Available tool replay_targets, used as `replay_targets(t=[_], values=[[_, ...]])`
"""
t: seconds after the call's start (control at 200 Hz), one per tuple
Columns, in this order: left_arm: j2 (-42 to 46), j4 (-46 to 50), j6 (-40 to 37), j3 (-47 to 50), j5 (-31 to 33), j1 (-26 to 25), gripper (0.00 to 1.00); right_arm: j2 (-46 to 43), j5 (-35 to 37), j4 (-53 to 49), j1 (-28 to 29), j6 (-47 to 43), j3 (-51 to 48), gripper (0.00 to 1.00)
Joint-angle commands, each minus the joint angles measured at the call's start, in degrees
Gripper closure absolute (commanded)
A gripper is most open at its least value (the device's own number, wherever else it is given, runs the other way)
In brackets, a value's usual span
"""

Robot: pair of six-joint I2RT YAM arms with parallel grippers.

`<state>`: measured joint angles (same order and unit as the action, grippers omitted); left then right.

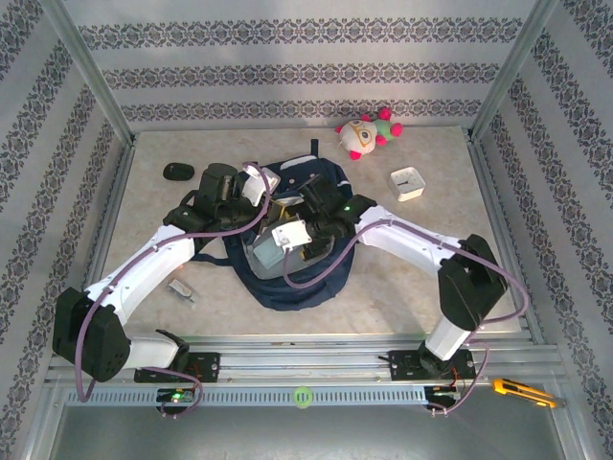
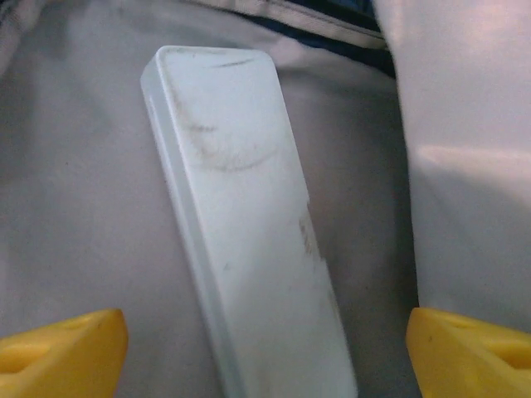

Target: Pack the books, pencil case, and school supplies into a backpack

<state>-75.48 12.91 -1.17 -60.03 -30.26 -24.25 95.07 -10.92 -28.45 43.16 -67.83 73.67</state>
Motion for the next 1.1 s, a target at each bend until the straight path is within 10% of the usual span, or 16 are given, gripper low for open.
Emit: replay_targets(t=[0.0, 0.235, 0.5, 1.094], values=[[2.7, -6.8, 1.2, -2.8, -3.3, 0.4, 1.0, -7.7, -0.3, -1.3, 0.9, 17.7, -1.6, 0.16], [3.4, -7.1, 2.9, -2.2, -1.1, 0.5, 1.0, -17.7, 4.2, 8.1, 5.7, 75.9, -11.6, 0.4], [3.0, -7.5, 6.8, -3.9, -0.8, 0.5, 1.0, -14.6, 14.7, 35.1, 12.0, 123.1, -25.4, 0.44], [3.4, -6.5, 4.3, -7.6, -1.9, 0.5, 1.0, 4.8, 20.7, 53.8, 13.8, 154.5, -25.3, 0.36]])
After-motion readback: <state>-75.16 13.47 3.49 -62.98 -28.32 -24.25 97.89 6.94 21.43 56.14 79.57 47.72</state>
